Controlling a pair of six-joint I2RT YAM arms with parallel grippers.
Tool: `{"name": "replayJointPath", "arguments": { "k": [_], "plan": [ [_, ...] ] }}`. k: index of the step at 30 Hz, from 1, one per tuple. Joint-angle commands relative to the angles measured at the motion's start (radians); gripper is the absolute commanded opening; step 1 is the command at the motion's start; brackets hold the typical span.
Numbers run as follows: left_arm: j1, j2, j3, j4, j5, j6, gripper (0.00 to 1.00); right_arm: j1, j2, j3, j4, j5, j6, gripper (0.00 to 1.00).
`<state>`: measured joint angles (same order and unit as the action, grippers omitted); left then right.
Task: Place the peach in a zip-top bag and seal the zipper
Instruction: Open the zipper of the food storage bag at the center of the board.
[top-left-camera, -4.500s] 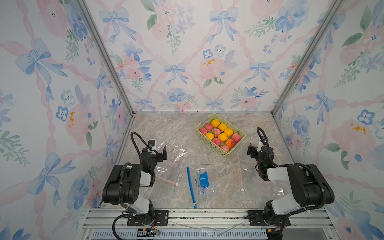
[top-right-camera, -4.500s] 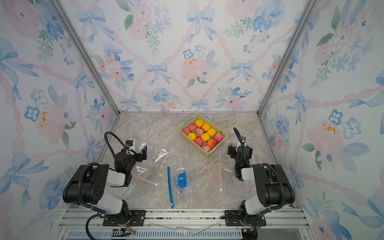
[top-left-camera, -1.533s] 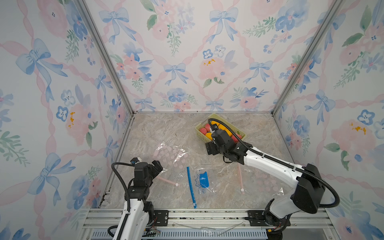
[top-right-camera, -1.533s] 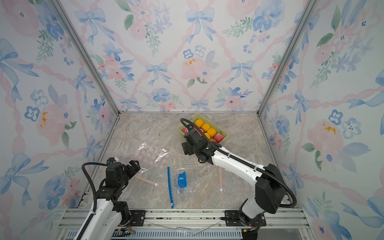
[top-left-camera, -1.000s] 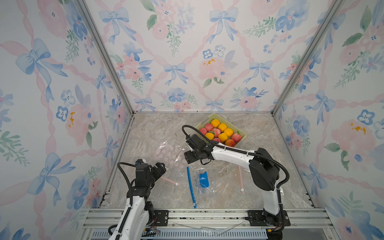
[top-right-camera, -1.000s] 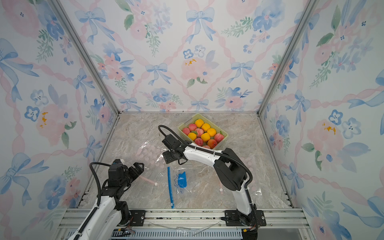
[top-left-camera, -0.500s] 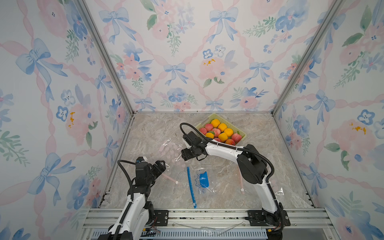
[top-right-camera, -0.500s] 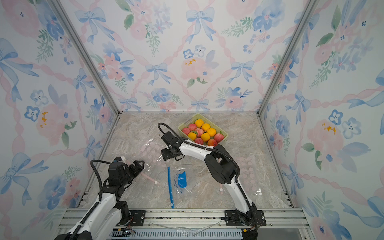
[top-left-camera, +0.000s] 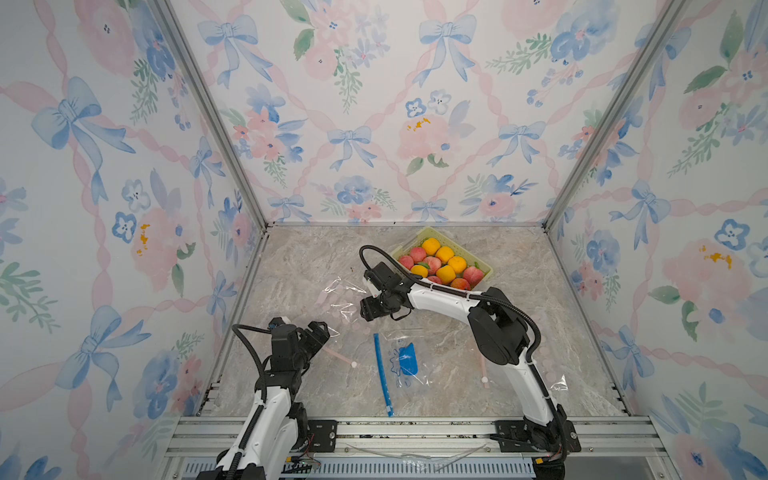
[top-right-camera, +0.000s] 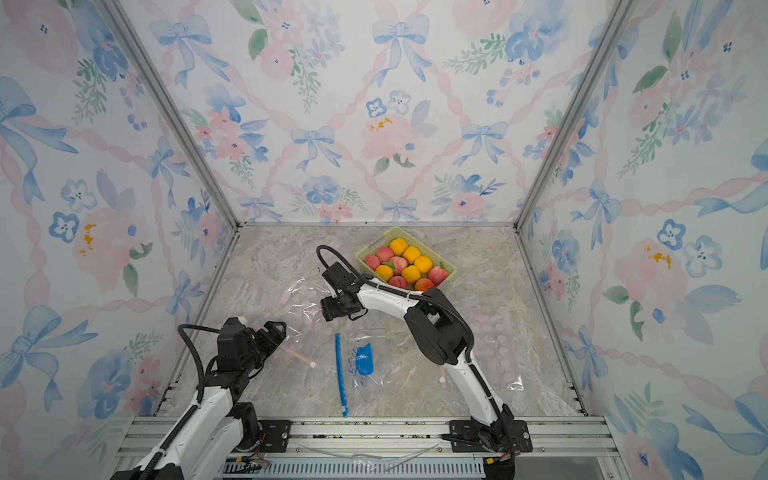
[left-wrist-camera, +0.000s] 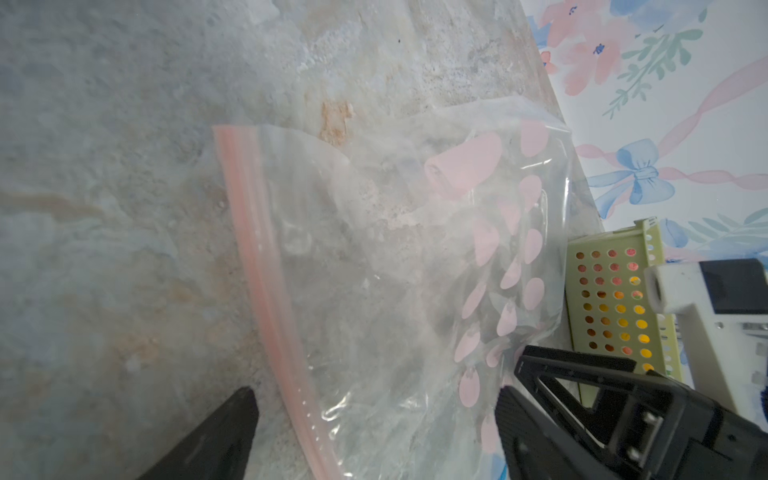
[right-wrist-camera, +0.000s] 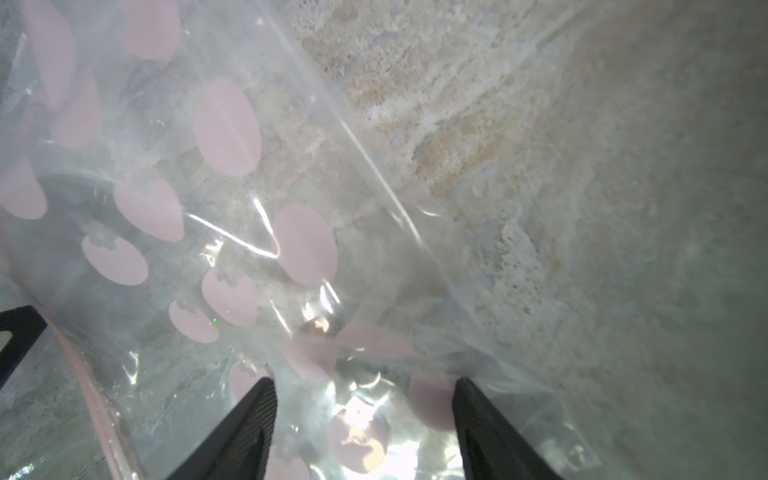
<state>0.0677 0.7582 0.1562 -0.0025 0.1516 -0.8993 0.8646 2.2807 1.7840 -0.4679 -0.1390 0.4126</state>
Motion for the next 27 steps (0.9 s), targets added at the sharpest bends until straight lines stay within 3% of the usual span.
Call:
{"name": "replayJointPath", "arguments": {
  "k": [1, 6, 13, 20, 24, 27],
  "plan": [
    [0.016, -0.008, 0.014, -0.063, -0.051, -0.032, 0.94, -0.005, 0.023, 0.015, -0.015, -0.014, 0.017, 0.69],
    [0.018, 0.045, -0.012, 0.043, 0.018, -0.024, 0.95, -0.004, 0.024, 0.011, -0.014, -0.017, 0.018, 0.68],
    [0.017, 0.121, 0.000, 0.214, 0.090, 0.023, 0.87, -0.004, 0.028, 0.001, 0.000, -0.034, 0.029, 0.65],
    [-0.014, 0.218, 0.044, 0.284, 0.114, 0.037, 0.73, -0.005, 0.033, 0.000, 0.004, -0.043, 0.034, 0.64],
    [-0.037, 0.233, 0.062, 0.297, 0.126, 0.029, 0.57, -0.005, 0.033, 0.001, 0.003, -0.046, 0.038, 0.64],
    [-0.058, 0.218, 0.080, 0.296, 0.132, 0.031, 0.51, -0.005, 0.028, -0.001, 0.005, -0.052, 0.037, 0.63]
  ]
}}
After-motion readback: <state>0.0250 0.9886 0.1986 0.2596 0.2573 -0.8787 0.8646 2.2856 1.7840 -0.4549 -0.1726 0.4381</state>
